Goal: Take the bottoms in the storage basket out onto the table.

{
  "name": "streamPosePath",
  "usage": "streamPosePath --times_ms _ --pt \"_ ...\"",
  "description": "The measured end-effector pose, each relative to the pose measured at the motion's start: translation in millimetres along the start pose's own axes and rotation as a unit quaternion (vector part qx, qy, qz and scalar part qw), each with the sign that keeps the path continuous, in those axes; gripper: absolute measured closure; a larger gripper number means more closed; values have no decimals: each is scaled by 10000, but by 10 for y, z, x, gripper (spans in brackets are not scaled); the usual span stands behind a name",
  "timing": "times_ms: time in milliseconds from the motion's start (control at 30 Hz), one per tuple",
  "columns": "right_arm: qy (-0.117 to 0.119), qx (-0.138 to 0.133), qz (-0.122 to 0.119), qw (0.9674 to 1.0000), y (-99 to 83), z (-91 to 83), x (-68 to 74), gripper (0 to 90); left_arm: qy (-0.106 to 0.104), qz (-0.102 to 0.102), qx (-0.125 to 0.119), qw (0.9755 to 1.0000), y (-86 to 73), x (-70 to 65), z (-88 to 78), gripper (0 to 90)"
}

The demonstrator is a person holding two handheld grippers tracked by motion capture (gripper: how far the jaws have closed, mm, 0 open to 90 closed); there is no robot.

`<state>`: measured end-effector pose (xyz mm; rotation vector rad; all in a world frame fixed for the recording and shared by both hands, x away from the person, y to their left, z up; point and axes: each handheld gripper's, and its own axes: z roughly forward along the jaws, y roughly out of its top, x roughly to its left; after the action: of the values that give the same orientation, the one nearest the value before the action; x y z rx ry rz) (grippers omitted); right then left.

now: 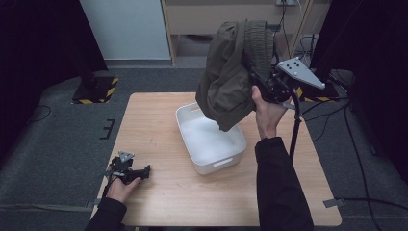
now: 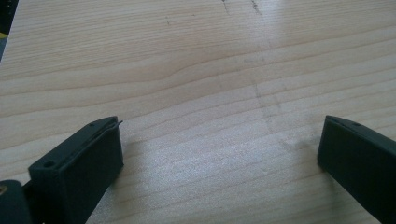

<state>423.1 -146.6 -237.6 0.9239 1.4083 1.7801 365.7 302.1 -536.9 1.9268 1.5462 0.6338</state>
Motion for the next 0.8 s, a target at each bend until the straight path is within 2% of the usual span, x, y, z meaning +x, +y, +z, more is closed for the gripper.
streamPosePath --times_ms 233,400,800 --pt "-93 -216 -33 9997 107 -77 -60 693 0 -1 0 10000 0 0 0 0" --pt "-197 -275 -55 9994 132 -116 -126 693 0 0 1 10000 0 0 0 0" --pt "-573 -399 -111 9975 237 -289 -359 693 -2 -6 -1 10000 0 -1 0 0"
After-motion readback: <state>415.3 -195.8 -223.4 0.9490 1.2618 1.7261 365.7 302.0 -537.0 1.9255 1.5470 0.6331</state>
